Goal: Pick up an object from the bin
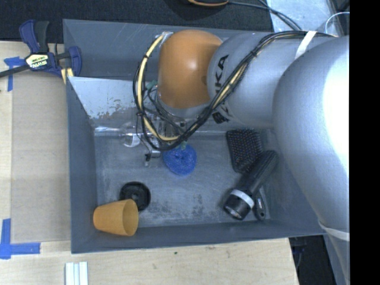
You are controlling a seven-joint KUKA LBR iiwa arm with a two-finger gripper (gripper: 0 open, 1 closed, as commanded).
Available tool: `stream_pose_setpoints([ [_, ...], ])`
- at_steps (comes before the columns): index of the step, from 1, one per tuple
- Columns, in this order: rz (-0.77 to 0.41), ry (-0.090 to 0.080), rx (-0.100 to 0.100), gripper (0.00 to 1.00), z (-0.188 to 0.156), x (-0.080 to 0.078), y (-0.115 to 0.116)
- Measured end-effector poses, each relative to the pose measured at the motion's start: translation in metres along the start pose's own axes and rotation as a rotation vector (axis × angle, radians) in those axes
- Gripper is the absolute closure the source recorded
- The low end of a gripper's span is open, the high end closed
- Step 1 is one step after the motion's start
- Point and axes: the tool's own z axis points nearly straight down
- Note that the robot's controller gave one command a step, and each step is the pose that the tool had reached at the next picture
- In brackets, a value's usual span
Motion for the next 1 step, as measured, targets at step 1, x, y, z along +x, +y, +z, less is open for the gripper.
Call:
stream_pose_setpoints([
  [1, 0.003, -0.007, -0.001, 0.00, -0.0053, -0.0016, -0.0010],
])
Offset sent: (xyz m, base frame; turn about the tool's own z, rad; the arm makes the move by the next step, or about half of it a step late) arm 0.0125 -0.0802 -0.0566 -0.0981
